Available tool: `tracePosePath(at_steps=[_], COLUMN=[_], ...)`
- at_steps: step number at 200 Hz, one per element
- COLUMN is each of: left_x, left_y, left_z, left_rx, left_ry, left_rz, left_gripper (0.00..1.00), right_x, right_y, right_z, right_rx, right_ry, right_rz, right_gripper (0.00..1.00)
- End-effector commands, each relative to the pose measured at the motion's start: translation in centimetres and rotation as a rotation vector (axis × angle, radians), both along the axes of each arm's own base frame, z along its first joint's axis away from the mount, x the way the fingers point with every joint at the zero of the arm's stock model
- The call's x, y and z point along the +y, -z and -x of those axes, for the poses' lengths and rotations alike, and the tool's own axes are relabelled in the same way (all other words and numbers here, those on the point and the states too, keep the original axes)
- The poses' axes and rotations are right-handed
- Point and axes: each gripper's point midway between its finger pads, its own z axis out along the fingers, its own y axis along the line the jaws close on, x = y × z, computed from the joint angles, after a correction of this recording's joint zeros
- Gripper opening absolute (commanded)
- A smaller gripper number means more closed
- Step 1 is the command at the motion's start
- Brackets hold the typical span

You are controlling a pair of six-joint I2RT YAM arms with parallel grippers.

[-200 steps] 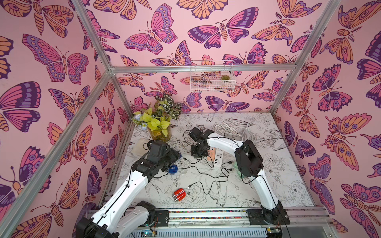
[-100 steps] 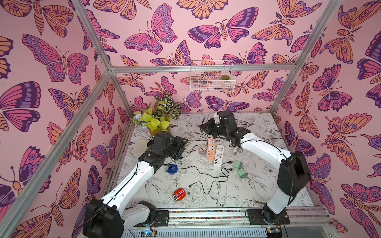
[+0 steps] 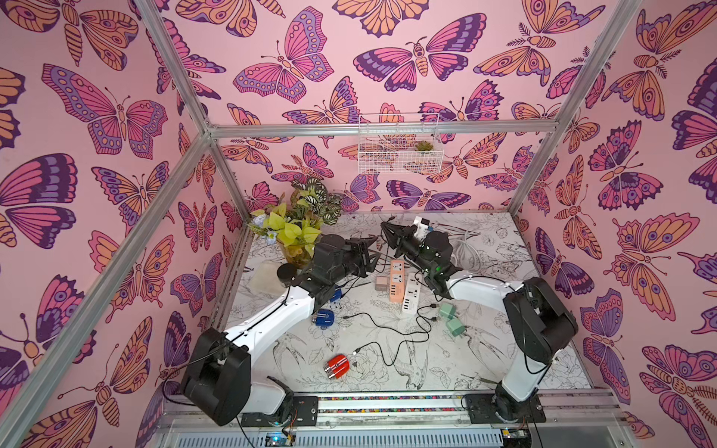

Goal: Charge the electric shaver
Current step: Pick up the charging cable from the center of the board.

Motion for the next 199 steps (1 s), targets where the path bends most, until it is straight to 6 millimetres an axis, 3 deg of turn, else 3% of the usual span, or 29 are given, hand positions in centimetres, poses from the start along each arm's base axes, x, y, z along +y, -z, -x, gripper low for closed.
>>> tracePosePath(at_steps=[1, 39, 65, 108, 199], left_x=[-0.5, -1.8, -1.5, -1.4, -0.8], left_y=[-2.0, -1.5, -0.5, -1.0, 0.4], left_z=[-1.7, -2.1, -2.4, -3.9, -4.6], left_rx=[0.026, 0.07, 0.102, 0.078, 0.073], left_ry=[-0.071, -0.08, -0.127, -0.171, -0.188], left_rz=[0.153, 0.241, 0.27, 0.322, 0.299], left_gripper=[0.51, 0.51, 0.51, 0.46, 0.06], right_x=[-0.1, -0.1, 0.1, 0.5, 0.0], right_y=[-2.3, -2.3, -2.4, -1.9, -1.6], right_z=[1.2, 1.4, 1.5, 2.3, 3.1], right_rx=[-0.056, -0.066, -0.067, -0.046, -0.025], right_ry=[-0.013, -0.019, -0.04, -0.08, -0.082], right_rz=[-0.068, -0.076, -0.085, -0.071, -0.037], right_gripper=[0.0, 0.0, 0.0, 0.0, 0.0])
